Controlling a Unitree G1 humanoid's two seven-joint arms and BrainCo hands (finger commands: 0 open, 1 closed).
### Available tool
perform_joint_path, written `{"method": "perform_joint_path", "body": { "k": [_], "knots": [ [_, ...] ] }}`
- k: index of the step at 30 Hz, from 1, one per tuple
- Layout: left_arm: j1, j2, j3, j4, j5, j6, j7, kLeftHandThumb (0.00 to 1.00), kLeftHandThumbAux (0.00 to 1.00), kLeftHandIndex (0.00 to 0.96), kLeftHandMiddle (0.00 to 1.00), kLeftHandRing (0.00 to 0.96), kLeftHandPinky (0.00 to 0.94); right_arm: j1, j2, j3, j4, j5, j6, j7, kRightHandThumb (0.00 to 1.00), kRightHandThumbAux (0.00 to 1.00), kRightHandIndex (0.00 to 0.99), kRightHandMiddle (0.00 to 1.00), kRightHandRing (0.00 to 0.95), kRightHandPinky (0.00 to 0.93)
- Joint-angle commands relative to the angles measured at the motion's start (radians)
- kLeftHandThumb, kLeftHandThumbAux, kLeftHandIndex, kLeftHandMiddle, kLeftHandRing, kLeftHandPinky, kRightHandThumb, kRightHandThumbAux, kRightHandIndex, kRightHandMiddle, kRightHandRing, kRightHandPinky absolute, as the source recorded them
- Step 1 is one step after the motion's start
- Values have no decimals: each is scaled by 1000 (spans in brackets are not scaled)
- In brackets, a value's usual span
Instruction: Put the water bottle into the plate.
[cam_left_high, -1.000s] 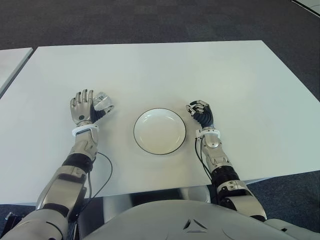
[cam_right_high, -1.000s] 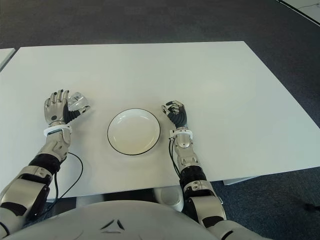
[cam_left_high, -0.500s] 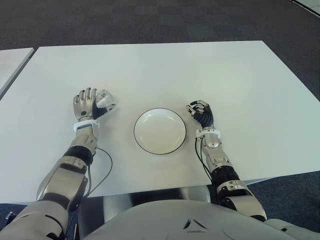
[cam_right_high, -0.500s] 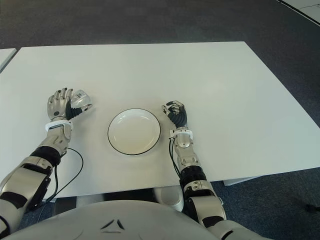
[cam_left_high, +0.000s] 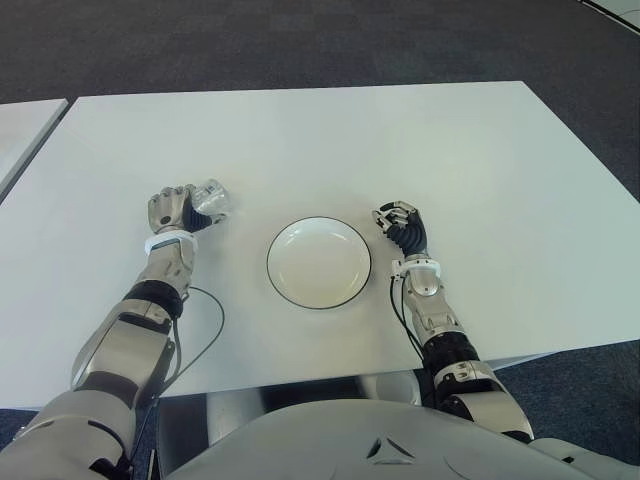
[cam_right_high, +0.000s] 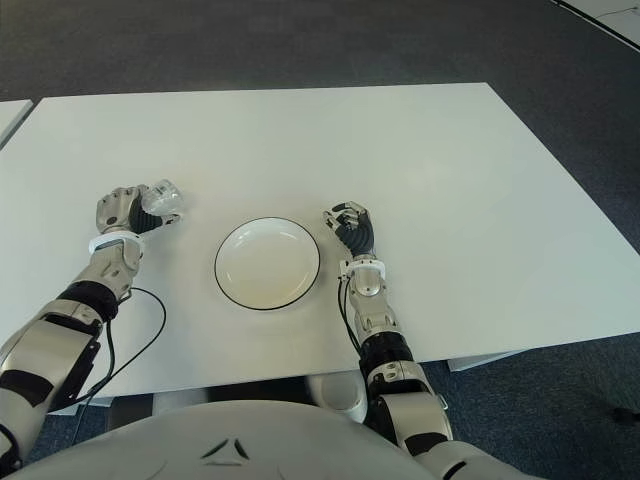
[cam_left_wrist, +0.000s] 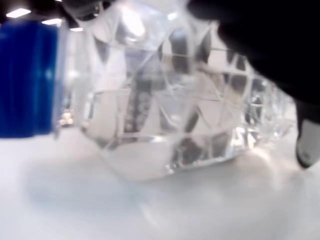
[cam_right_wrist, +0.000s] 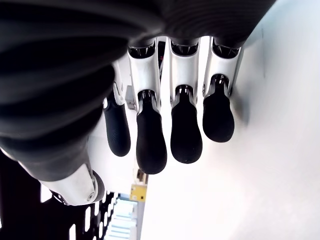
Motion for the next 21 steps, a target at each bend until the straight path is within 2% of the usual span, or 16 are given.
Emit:
{"method": "perform_joint_path", "body": {
  "k": [1, 5, 13, 21],
  "knots": [
    [74, -37, -34, 81, -24, -9, -76, 839, 661, 389, 533, 710, 737, 75, 2, -8, 61, 13, 89, 13, 702, 731, 433, 699, 687, 675],
    [74, -38, -41, 84, -31, -17, -67, 845, 667, 393, 543, 772, 804, 76, 1, -7, 62, 12, 84, 15, 701, 731, 433, 697, 687, 675],
    [101, -39, -41, 48, -47, -37, -26, 847, 671, 389, 543, 829, 857, 75, 2, -8, 67, 12, 81, 15, 701, 731, 433, 696, 684, 677],
    [124, -41, -8, 12, -97, -82, -10, 849, 671, 391, 545, 842, 866, 74, 3, -8, 64, 10, 91, 11, 702, 731, 433, 695, 682, 674]
  ]
}}
